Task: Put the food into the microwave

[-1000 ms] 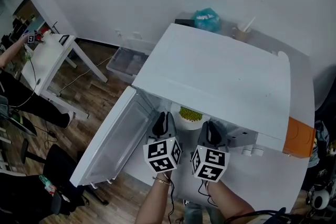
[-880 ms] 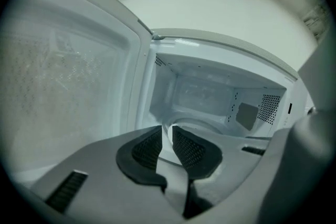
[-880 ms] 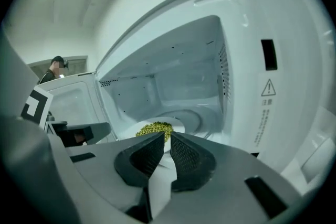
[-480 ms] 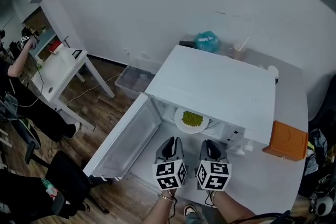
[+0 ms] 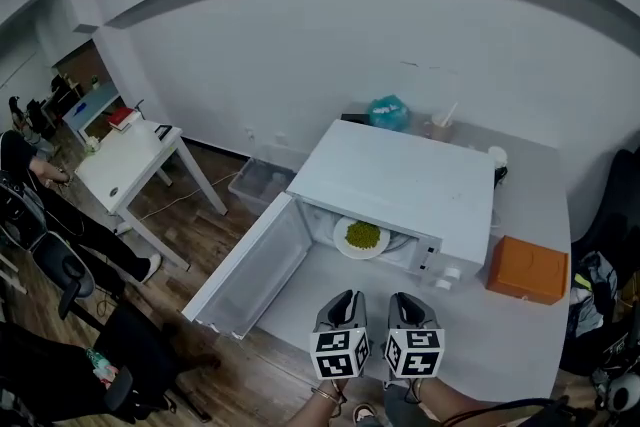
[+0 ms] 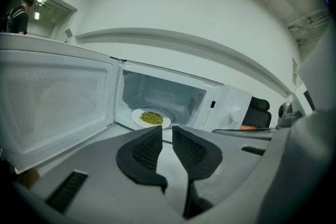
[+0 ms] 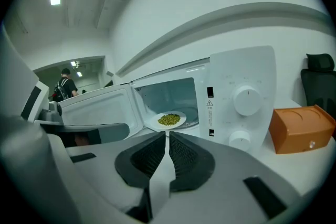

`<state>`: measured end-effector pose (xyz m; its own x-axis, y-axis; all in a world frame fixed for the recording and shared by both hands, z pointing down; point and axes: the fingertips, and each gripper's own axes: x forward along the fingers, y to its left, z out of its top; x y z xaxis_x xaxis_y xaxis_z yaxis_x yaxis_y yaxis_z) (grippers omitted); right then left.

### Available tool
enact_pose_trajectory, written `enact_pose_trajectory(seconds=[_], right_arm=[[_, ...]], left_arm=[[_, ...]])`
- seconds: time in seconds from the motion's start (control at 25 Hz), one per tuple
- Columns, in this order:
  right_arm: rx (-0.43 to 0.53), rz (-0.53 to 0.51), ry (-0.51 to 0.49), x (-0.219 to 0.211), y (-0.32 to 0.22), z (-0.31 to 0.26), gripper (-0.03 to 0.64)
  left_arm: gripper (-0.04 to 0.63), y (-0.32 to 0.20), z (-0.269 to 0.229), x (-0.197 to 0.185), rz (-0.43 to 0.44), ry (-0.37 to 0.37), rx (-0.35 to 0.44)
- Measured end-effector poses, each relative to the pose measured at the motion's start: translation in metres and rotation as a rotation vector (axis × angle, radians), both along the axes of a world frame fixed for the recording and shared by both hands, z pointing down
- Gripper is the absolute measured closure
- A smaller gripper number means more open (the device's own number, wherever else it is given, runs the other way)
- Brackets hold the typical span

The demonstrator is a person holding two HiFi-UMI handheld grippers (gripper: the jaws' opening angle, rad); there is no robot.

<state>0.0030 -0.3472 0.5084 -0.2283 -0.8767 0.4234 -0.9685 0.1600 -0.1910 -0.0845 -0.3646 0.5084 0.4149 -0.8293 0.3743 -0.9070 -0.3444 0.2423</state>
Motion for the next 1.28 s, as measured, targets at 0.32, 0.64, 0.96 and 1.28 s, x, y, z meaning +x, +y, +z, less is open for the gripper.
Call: enact_pose_trajectory(seconds=[0.32, 0.64, 0.96, 1.28], right_arm=[[0.000, -0.081, 0.014, -0.006, 0.044, -0.009, 0.587], [0.007, -0.153, 0.028, -0.010, 0.073, -0.018, 0.598], [0.000, -0.201, 0.047, -0.009, 0.084, -0.022, 0.598], [-0.002, -0.201, 0.035, -0.003, 0.078, -0.024, 0.598]], left_arm=[[0.534, 0.055, -0.008, 0.004, 0.022, -0.014, -0.032], [0.545, 0.092, -0.011, -0.002, -0.017, -0.020, -0.061], [0.565, 0.103, -0.018, -0.003, -0.059, 0.007, -0.065], [0.586, 0.094, -0.022, 0.000, -0.080, 0.018, -0.067]])
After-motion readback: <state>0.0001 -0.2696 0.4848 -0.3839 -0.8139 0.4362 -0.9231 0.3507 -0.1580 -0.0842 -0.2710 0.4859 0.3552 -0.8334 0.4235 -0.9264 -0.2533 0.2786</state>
